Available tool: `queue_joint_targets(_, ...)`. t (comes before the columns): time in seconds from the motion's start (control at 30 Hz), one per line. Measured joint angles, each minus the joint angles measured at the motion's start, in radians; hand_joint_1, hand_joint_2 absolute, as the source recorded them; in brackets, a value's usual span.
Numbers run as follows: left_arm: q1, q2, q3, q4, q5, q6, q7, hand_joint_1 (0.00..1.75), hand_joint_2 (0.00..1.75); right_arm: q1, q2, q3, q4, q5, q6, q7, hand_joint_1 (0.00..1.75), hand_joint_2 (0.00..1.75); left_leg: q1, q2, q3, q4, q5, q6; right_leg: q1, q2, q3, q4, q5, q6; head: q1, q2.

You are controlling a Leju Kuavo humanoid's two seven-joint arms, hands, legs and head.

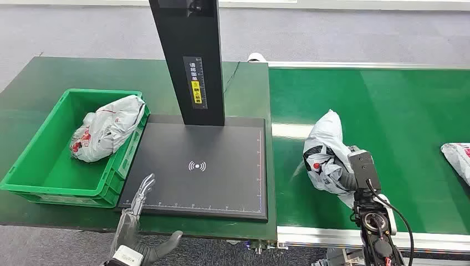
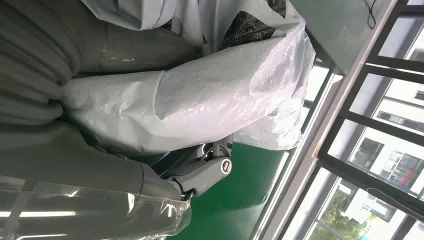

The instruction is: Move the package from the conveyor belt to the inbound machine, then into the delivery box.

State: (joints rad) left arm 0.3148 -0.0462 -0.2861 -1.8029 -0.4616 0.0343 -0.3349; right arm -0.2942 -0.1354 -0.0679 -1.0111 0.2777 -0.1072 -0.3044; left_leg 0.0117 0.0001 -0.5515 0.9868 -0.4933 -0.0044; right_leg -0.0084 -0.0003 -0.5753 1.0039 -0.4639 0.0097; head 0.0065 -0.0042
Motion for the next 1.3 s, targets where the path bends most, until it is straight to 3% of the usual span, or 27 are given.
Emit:
queue_joint_targets(0.23, 0.000, 0.000, 0.000, 0.000, 0.002, 0.002, -0.010, 0.00, 1.75, 0.029, 0.021, -0.031, -0.058, -0.151, -0.035, -0.100, 1.75, 1.75, 0.000, 0.000, -0.001, 0.000, 0.000, 0.000, 0.000, 0.000, 0.000, 0.000, 0.000, 0.000, 0.000, 0.000)
queue_joint_targets(0.47, -0.003, -0.001, 0.000, 0.000, 0.002, 0.009, -0.028, 0.00, 1.75, 0.098, 0.085, -0.061, -0.316, -0.419, -0.113, -0.210, 1.75, 1.75, 0.000, 0.000, -0.002, 0.000, 0.000, 0.000, 0.000, 0.000, -0.002, 0.000, 0.000, 0.000, 0.000, 0.000)
queue_joint_targets(0.67, -0.012, -0.006, 0.001, 0.003, -0.001, 0.005, -0.036, 0.00, 1.75, 0.083, 0.133, -0.034, -0.452, -0.460, -0.135, -0.255, 1.75, 1.75, 0.000, 0.001, -0.002, 0.000, 0.000, 0.000, 0.000, 0.000, -0.002, 0.000, 0.000, 0.000, 0.000, 0.000)
queue_joint_targets(0.9, -0.025, -0.008, 0.001, 0.019, -0.002, 0.011, -0.045, 0.00, 1.75, -0.032, 0.171, 0.067, -0.476, -0.461, -0.163, -0.257, 1.75, 1.75, 0.000, 0.001, -0.001, 0.000, 0.001, 0.000, 0.000, 0.001, -0.001, 0.001, 0.000, 0.000, 0.000, 0.000)
queue_joint_targets(1.03, -0.038, -0.016, 0.001, 0.023, 0.003, 0.011, -0.049, 0.00, 1.75, -0.132, 0.171, 0.144, -0.422, -0.441, -0.076, -0.180, 1.75, 1.75, 0.000, 0.001, -0.001, 0.000, 0.001, 0.000, 0.000, 0.001, -0.001, 0.001, 0.001, 0.000, 0.000, 0.000)
queue_joint_targets(1.3, -0.062, -0.019, 0.011, 0.029, 0.018, -0.013, -0.049, 0.00, 1.75, -0.271, 0.152, 0.339, -0.208, -0.403, 0.290, -0.054, 1.75, 1.75, 0.001, 0.001, -0.002, 0.000, 0.001, 0.000, 0.001, 0.000, -0.001, 0.001, 0.001, -0.001, 0.000, 0.000)
